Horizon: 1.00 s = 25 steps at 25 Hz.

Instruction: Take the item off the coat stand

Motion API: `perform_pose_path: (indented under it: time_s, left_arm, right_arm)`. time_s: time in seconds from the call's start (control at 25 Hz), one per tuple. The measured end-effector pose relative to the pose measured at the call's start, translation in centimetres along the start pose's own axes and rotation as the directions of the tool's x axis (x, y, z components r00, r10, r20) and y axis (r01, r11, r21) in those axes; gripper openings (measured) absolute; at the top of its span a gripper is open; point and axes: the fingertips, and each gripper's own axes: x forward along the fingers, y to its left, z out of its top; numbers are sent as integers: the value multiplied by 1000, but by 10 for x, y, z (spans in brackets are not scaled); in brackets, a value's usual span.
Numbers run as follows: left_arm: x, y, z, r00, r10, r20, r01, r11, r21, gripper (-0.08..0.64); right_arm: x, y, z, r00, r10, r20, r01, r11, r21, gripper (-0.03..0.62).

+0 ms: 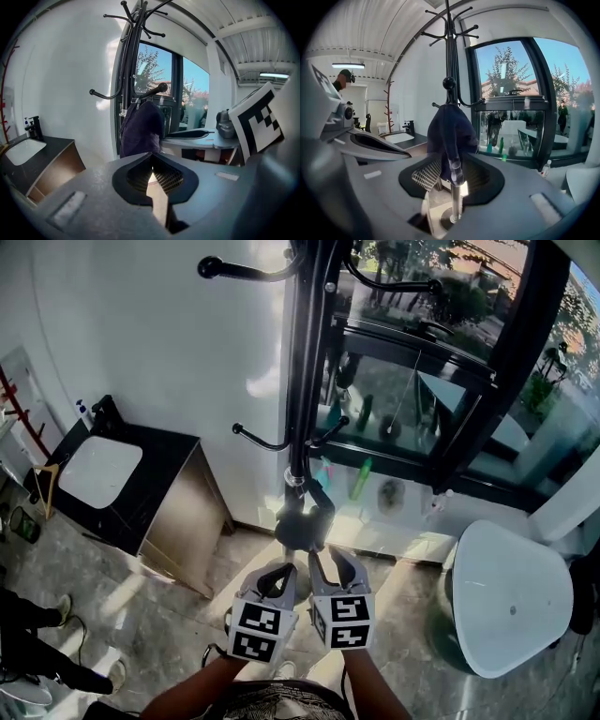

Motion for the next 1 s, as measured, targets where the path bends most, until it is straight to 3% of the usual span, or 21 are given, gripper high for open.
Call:
perform_pose_path:
  time_s: [0.6, 0.84, 1.0]
  left_arm:
    - [12, 24, 1, 997, 80, -5, -81, 996, -25, 5]
    - [12, 29, -1, 995, 96, -6, -96, 995, -31, 5]
    - [13, 28, 1, 996, 91, -3, -91, 995, -30, 5]
  right_arm:
    - [49, 1, -5, 998, 56, -28, -58, 995, -75, 137]
    - [56, 1, 0, 999, 42, -1, -42, 991, -130, 48]
    - [53, -1, 1, 999, 31, 12, -29, 989, -146, 22]
